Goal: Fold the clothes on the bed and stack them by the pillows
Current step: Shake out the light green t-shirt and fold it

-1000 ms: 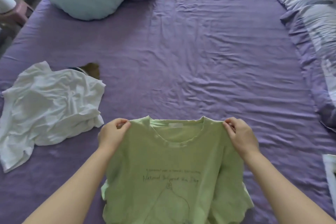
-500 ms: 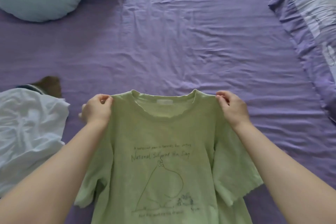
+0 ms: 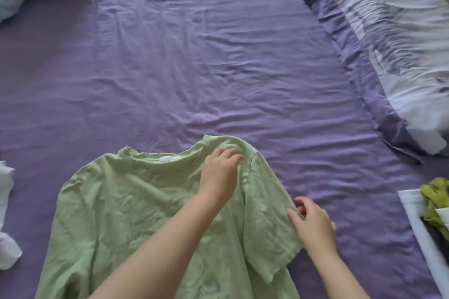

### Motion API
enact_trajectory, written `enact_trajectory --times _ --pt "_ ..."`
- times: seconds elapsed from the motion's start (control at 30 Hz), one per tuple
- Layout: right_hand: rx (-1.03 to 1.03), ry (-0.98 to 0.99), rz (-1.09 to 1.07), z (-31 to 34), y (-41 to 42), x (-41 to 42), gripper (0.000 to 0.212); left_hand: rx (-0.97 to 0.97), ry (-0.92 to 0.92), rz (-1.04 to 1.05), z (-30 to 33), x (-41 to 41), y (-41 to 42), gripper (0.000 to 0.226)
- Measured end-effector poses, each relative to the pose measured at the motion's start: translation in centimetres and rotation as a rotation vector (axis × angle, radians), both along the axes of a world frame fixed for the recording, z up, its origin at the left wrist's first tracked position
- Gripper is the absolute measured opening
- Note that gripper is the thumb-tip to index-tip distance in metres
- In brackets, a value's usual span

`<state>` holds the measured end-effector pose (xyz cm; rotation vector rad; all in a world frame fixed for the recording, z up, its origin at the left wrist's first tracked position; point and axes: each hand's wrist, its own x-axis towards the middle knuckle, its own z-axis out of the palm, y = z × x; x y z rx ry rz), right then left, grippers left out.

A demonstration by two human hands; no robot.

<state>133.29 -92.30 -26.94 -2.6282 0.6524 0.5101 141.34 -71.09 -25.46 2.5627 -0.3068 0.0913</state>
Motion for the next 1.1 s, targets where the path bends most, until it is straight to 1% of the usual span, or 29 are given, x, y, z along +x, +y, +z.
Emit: enact_trajectory --times 0.03,0.1,0.13,0.2,0.27,0.33,0.4,0.43,0.53,0.6,0.67,0.7,0.77,0.8,0.87,0.9,0.97,1.0,1.07,1.1 --pt "-0.008 0.056 0.017 0.1 -0.4 -0.1 0.028 0.017 -0.003 -0.008 -0.2 0.8 -0.8 0.037" --pt "-0.095 0.174 0.110 0.5 -0.9 -0.2 0.022 0.087 0.042 -0.060 -0.5 2.4 -2.1 0.045" --pt "-0.126 0.221 0.149 0.6 -1.2 -0.3 0.020 0.144 0.081 -0.083 -1.0 3.2 -2.6 0.049" --pt "-0.112 0.250 0.151 0.6 -1.7 -0.3 0.014 0.278 0.194 -0.127 -2.0 4.6 -3.1 0.053" --pt "0.007 0.194 0.035 0.3 -2.7 0.2 0.017 0.381 0.305 -0.148 -2.3 5.6 -3.6 0.044" --pt "0.304 0.061 -0.240 -0.2 -3.9 1.3 0.018 0.399 0.379 -0.120 -2.1 6.3 -3.9 0.030" --pt "0.545 -0.088 -0.522 -0.5 -4.8 2.9 0.017 0.361 0.399 -0.031 -2.0 6.8 -4.1 0.022" --pt "0.592 -0.149 -0.606 -0.6 -5.3 3.9 0.019 0.287 0.404 0.042 -2.1 7.2 -4.1 0.021" --pt "0.564 -0.332 -0.666 -0.7 -6.8 7.9 0.026 -0.009 0.422 0.277 -1.8 7.8 -4.7 0.021" --pt "0.496 -0.409 -0.658 -0.6 -7.6 10.4 0.021 -0.112 0.411 0.359 -1.9 7.7 -5.3 0.021" --pt "0.366 -0.426 -0.596 -0.3 -7.9 11.7 0.014 -0.167 0.398 0.370 -2.0 7.3 -5.8 0.021" --pt "0.310 -0.429 -0.547 -0.1 -7.8 12.0 0.018 -0.196 0.395 0.350 -2.1 7.0 -6.0 0.023" --pt "0.260 -0.446 -0.383 0.1 -6.9 11.6 0.039 -0.233 0.401 0.274 -2.2 5.9 -6.2 0.039" --pt "0.199 -0.452 -0.253 0.2 -6.1 10.9 0.050 -0.210 0.377 0.216 -2.4 5.0 -6.3 0.050" --pt "0.014 -0.427 0.082 0.1 -3.7 8.4 0.062 -0.064 0.274 0.083 -3.3 2.6 -6.5 0.065" --pt "-0.070 -0.411 0.240 -0.2 -2.5 7.0 0.064 0.046 0.233 0.023 -3.7 1.3 -6.6 0.067" --pt "-0.184 -0.325 0.477 -1.1 -0.9 4.3 0.062 0.239 0.253 -0.048 -4.3 -1.3 -6.2 0.066" --pt "-0.221 -0.227 0.514 -1.4 -0.6 3.3 0.059 0.309 0.279 -0.062 -4.3 -2.5 -5.7 0.066" --pt "-0.247 -0.061 0.410 -1.6 -0.3 2.3 0.057 0.384 0.295 -0.035 -4.0 -4.5 -4.0 0.064" --pt "-0.279 -0.036 0.380 -1.3 0.1 2.3 0.060 0.404 0.283 -0.002 -3.8 -5.4 -2.9 0.061"
